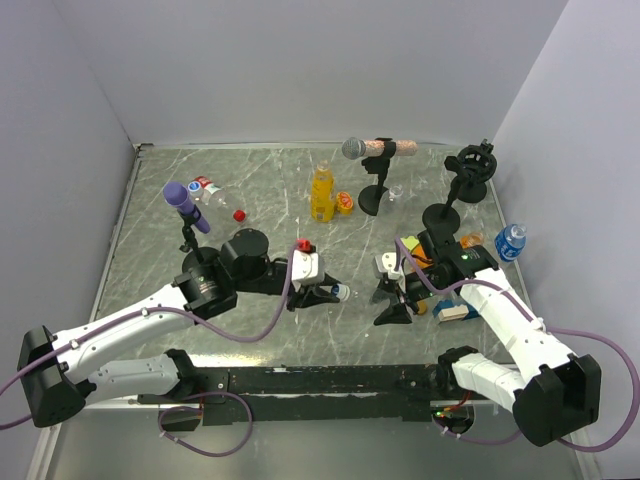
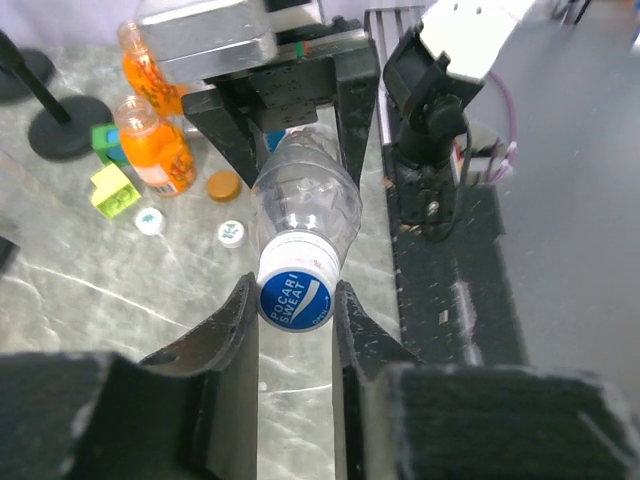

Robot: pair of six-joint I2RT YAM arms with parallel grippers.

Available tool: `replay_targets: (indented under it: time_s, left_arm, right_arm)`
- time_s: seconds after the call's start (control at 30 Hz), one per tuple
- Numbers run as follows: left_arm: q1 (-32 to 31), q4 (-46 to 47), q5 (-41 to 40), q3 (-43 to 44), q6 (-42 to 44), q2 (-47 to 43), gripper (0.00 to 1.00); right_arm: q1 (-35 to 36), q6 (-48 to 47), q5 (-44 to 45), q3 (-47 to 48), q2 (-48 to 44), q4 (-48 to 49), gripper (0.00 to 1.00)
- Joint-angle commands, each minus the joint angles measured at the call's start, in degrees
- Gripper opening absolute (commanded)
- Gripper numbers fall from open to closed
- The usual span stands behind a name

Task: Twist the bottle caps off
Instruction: Unscrew the bottle cap from the plastic bottle.

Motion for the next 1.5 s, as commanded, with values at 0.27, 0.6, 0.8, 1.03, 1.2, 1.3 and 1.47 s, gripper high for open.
replay_targets:
  time_s: [0.27, 0.6, 0.8, 1.03, 1.2, 1.3, 1.47]
  left_arm:
    - [0.2, -11.9, -11.6, 10.6, -56.1, 8.9, 0.01]
    - [-1.0, -12.8, -19.5, 11.1, -68.2, 9.5, 0.25]
    - [-0.9, -14.1, -24.3, 12.3, -58.2, 4.7, 0.87]
    - [-0.9, -1.8, -19.7, 1.0, -34.6, -9.9, 0.97]
    - [-0.9, 5.6, -12.8, -8.2, -15.3, -17.9, 0.97]
    - [-0.9, 7.3, -10.6, -9.6, -8.2, -17.6, 0.97]
    - [-0.9, 6.3, -7.6, -6.7, -1.5, -11.7, 0.99]
  right_arm:
    - [0.1, -0.6, -1.6, 0.0, 0.0, 1.5, 0.30]
    - [-0.1, -0.1, -1.5, -0.3, -0.8, 1.7, 0.30]
    - [-0.3, -0.1, -1.5, -0.3, -0.7, 1.6, 0.30]
    - [-0.4, -0.3, -1.7, -0.3, -0.6, 1.4, 0.30]
    - [-0.4, -0.5, -1.6, -0.3, -0.3, 1.3, 0.31]
    - [-0.4, -0.4, -1.5, -0.4, -0.4, 1.4, 0.30]
    - [-0.4, -0.8, -1.7, -0.3, 0.0, 1.2, 0.31]
